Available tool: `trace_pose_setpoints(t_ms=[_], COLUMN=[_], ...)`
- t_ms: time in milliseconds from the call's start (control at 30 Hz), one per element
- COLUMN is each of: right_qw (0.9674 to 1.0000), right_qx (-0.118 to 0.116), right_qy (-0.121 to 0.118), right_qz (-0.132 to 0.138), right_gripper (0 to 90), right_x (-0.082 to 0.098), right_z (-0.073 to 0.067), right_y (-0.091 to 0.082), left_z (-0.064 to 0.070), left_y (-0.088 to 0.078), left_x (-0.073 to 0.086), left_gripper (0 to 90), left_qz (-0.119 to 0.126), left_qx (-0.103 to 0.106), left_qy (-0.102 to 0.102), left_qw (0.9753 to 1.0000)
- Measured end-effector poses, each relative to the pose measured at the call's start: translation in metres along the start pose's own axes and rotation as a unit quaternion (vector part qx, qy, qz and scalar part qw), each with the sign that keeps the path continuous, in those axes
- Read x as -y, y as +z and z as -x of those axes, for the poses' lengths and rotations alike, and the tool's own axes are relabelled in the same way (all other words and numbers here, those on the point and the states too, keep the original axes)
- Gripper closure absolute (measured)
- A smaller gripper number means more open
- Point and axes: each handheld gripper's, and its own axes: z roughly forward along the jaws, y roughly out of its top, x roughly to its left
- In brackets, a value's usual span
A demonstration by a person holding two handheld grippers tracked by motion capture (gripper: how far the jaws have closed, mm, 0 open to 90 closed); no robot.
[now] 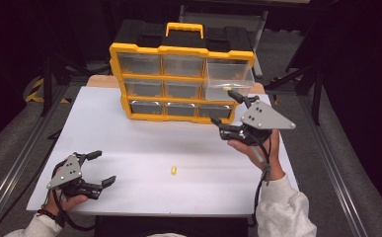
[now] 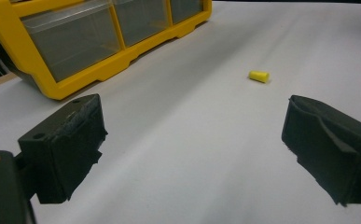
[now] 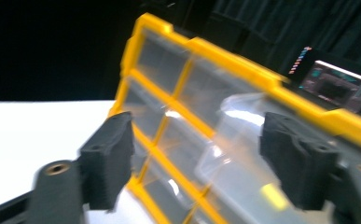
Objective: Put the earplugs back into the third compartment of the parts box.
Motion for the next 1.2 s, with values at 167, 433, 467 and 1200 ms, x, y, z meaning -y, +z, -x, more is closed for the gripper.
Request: trace_pose_setpoints(t_ms=[167, 433, 467, 1200], right_qw=[0.9994, 0.9970, 0.9964, 0.9687], right_qx=[-0.019, -0.054, -0.059, -0.196], right_qy=[-0.013, -0.003, -0.003, 0.026], right_qz=[-0.024, -0.055, -0.061, -0.151], right_gripper=[21.6, 18.4, 18.4, 16.1], right_x=[0.020, 0.047, 0.050, 0.102], right_z=[-0.023, -0.044, -0.046, -0.088], right_y=[0.008, 0.022, 0.023, 0.070], left_z=[0.000, 0.000, 0.000, 0.003], left_y=[0.000, -0.001, -0.001, -0.002], left_x=[0.000, 0.000, 0.000, -0.001], left_gripper=[7.1, 7.0, 7.0, 6.0], left_qz=[0.000, -0.002, -0.002, 0.000], left_qx=[-0.001, 0.001, 0.001, -0.001], left_qy=[-0.001, 0.001, 0.002, 0.009], left_qw=[1.0000, 1.0000, 1.0000, 1.0000])
